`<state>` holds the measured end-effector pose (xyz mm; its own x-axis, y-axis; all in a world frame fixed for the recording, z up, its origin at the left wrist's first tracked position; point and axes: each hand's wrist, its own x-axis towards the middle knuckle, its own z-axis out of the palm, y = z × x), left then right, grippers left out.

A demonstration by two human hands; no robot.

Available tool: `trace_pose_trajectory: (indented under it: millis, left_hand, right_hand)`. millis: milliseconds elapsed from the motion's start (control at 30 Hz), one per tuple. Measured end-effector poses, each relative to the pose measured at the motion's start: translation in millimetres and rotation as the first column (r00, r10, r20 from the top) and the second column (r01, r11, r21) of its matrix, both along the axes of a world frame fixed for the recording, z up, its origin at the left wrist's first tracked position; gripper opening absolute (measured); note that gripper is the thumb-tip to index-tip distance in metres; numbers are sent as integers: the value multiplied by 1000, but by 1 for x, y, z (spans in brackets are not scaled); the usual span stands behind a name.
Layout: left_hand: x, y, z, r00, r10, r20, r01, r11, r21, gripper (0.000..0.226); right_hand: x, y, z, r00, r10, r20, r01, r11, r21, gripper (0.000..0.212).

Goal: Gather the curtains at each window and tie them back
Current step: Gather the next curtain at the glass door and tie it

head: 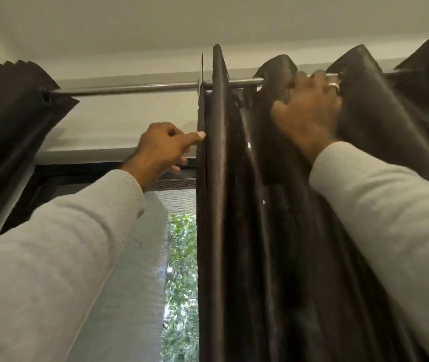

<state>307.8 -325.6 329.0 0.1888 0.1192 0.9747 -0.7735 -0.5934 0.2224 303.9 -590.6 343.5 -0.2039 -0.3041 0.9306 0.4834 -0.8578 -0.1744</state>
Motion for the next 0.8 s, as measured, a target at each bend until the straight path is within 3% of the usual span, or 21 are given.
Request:
trace_pose_trajectory:
  millis: [67, 133, 233, 333, 400, 533, 600, 667, 733, 800]
  left_hand:
    - [3, -11, 0, 1000, 19, 7, -19, 1000, 19, 40]
    - [4, -21, 1, 996, 67, 54, -68, 997, 19, 42]
    - [-1, -35, 2, 964, 228, 135, -229, 973, -11, 58]
    - [-4, -38, 4, 863, 460, 207, -471, 882, 3, 36]
    - [-7, -30, 8, 869, 432, 240, -443, 896, -10, 21]
    - [-10, -8, 19, 947, 241, 210, -243, 970, -20, 34]
    - [-9, -1, 21, 981, 99, 164, -97, 995, -24, 42]
    - [-10, 2, 23, 990, 53, 130, -49, 998, -30, 38]
    - [-10, 2, 25, 990, 58, 127, -53, 998, -44, 20]
    - [-9, 0, 27, 986, 69, 149, -58, 996, -72, 15]
  right_hand:
    - [11, -23, -2, 985, 20, -169, -10, 998, 56, 83]
    - [23, -37, -4, 937, 79, -340, -52, 995, 87, 94]
    - [29, -37, -5, 910, 89, -405, -60, 995, 82, 74]
    - [20, -4, -7, 938, 49, -344, -40, 999, 33, 49]
    - [13, 29, 0, 951, 126, -282, -157, 984, -88, 39]
    - [20, 78, 25, 888, 221, -403, -406, 789, -461, 40]
    - [8, 77, 22, 802, 263, -536, -547, 683, -484, 42]
    - [3, 61, 21, 778, 329, -534, -587, 683, -434, 28]
    - [10, 33, 29, 898, 326, -295, -417, 845, -334, 28]
    - [20, 3, 29, 995, 32, -89, -40, 995, -92, 49]
